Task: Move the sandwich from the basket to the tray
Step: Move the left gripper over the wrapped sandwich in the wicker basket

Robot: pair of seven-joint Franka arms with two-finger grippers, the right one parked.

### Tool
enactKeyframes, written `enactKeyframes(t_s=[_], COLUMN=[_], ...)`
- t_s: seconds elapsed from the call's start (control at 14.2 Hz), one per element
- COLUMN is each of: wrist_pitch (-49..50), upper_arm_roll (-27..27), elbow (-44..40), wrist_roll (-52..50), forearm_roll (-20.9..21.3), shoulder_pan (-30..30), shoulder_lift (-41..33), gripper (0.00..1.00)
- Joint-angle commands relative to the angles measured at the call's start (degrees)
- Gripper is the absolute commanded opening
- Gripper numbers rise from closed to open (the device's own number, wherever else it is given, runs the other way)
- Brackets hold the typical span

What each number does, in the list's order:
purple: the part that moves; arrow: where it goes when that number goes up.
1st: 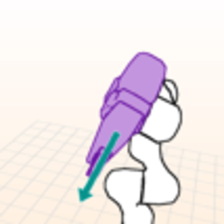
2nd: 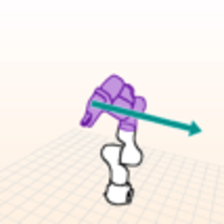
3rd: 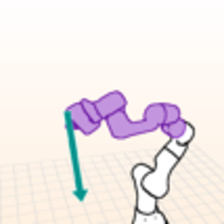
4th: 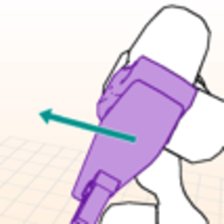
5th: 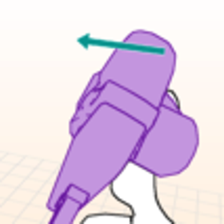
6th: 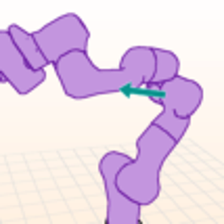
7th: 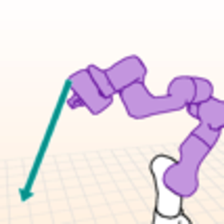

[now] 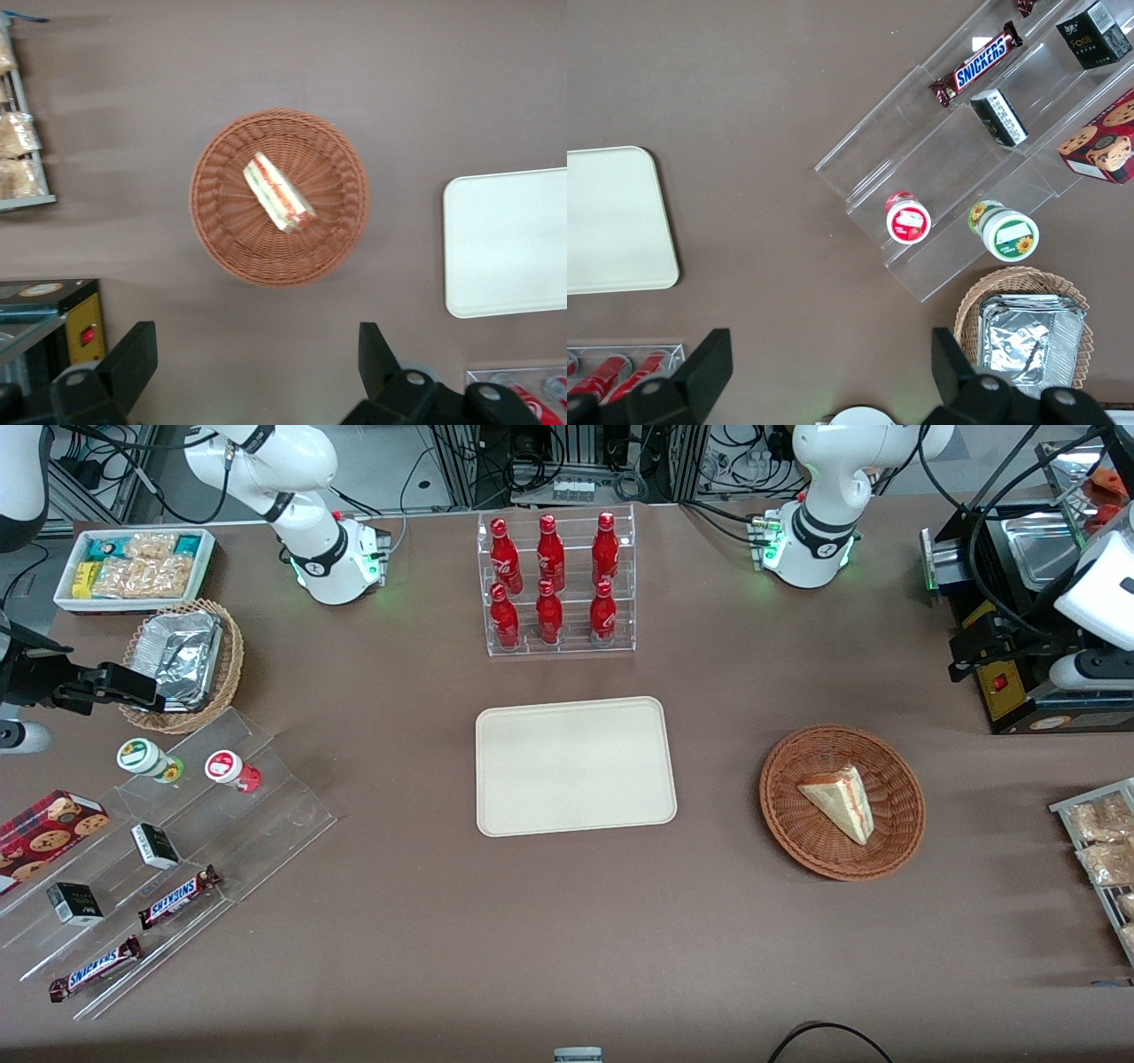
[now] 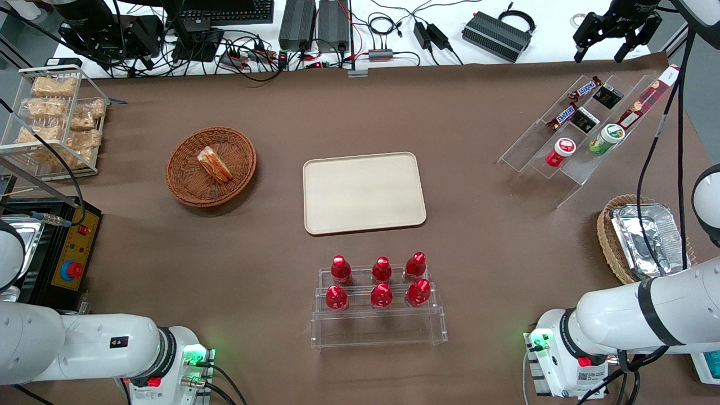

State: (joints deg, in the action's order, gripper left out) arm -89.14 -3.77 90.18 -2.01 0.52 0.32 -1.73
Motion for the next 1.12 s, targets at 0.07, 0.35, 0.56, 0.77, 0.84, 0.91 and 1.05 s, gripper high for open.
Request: enactKeyframes(t_s=[0.07, 0.35, 0.56, 0.77, 0.84, 0.91, 1.05], wrist_pitch=[-0.86, -2.52, -9.45, -20.33, -24.29, -28.94, -34.41], upper_arm_roll=[0.43, 0.43, 0.35, 0.34, 0.34, 0.34, 0.34], elbow=[0.09, 0.87, 5.86, 15.08, 18.42, 21.93, 26.17], wrist_roll=[0.7, 0.08, -2.37, -5.8, -7.12, -9.74, -16.5], forearm_roll=[0.62, 0.97, 0.62, 0.18, 0.0, 0.0, 0.09], shoulder_pan=[-0.4, -0.23, 0.04, 0.03, 0.12, 0.21, 0.12], shoulder_lift=[0.06, 2.51, 4.1, 3.93, 3.92, 3.92, 4.62], gripper=[1.0, 1.0, 1.0, 1.0, 1.0, 1.0, 1.0])
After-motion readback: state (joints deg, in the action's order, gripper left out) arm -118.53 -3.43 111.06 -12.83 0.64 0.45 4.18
